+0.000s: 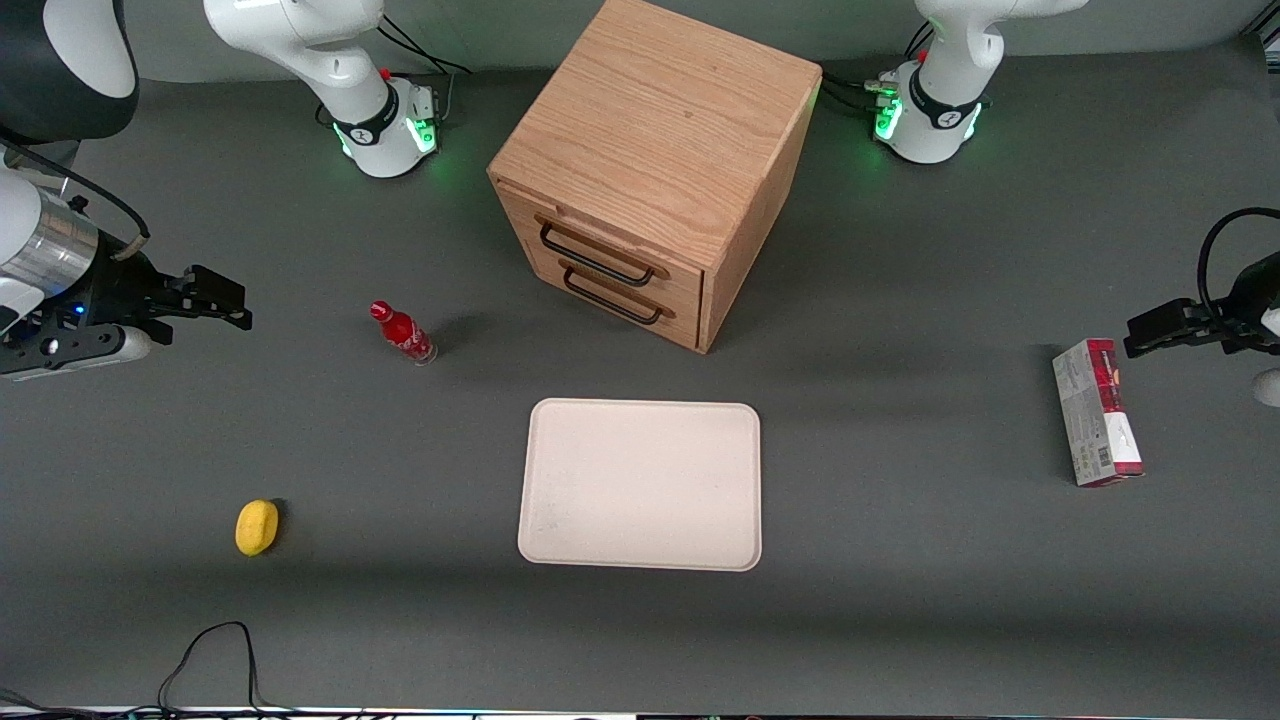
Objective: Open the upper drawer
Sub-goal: 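Move the right gripper toward the upper drawer's black handle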
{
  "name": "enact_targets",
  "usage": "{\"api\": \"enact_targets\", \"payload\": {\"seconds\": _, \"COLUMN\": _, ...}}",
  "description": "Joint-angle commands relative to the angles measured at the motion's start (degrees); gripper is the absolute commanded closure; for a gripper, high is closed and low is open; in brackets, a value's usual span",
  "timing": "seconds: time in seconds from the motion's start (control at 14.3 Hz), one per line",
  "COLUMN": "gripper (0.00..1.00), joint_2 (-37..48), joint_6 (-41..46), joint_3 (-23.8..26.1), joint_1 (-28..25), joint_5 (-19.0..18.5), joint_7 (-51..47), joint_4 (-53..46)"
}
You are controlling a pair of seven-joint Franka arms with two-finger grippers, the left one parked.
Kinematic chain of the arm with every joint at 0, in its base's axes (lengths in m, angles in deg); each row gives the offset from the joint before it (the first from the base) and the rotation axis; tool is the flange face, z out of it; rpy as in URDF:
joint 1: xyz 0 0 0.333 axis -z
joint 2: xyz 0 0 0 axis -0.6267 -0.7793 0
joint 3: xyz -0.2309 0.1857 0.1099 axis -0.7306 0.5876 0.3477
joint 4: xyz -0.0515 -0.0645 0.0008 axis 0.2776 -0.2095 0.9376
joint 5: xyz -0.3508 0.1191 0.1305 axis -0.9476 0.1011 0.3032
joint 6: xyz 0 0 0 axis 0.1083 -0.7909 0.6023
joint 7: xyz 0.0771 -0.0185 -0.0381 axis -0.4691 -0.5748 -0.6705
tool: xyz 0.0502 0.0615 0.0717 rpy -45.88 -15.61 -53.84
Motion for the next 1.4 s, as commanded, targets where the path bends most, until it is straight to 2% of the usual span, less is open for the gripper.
{"api": "enact_targets", "payload": {"seconds": 0.0, "gripper": 0.00, "joint_2": -1.0, "joint_6": 2.9, "joint_3": 0.1, "joint_1": 0.2, "joint_5": -0.6, "joint_7": -0.2, "joint_4": -2.1}}
{"api": "enact_targets", "payload": {"seconds": 0.28, "gripper": 0.00, "joint_2": -2.0, "joint_6": 3.6, "joint_3": 0.2, "joint_1": -0.2, "joint_5": -1.1, "joint_7": 1.1, "joint_4": -4.0}}
{"api": "enact_targets", "payload": {"seconds": 0.56, "gripper": 0.00, "joint_2": -4.7, "joint_6": 3.7, "joint_3": 0.3, "joint_1": -0.7, "joint_5": -0.4, "joint_7": -2.4, "joint_4": -4.8}}
{"api": "enact_targets", "payload": {"seconds": 0.77, "gripper": 0.00, "joint_2": -5.4, "joint_6": 4.0, "joint_3": 0.3, "joint_1": -2.9, "joint_5": -0.4, "joint_7": -2.6, "joint_4": -5.9}}
{"api": "enact_targets", "payload": {"seconds": 1.05, "gripper": 0.00, "joint_2": -8.1, "joint_6": 5.1, "joint_3": 0.3, "joint_1": -3.8, "joint_5": 2.5, "joint_7": -2.8, "joint_4": -8.3}}
{"api": "enact_targets", "payload": {"seconds": 1.33, "gripper": 0.00, "joint_2": -12.2, "joint_6": 5.0, "joint_3": 0.3, "joint_1": -8.1, "joint_5": 2.7, "joint_7": -11.3, "joint_4": -12.6}}
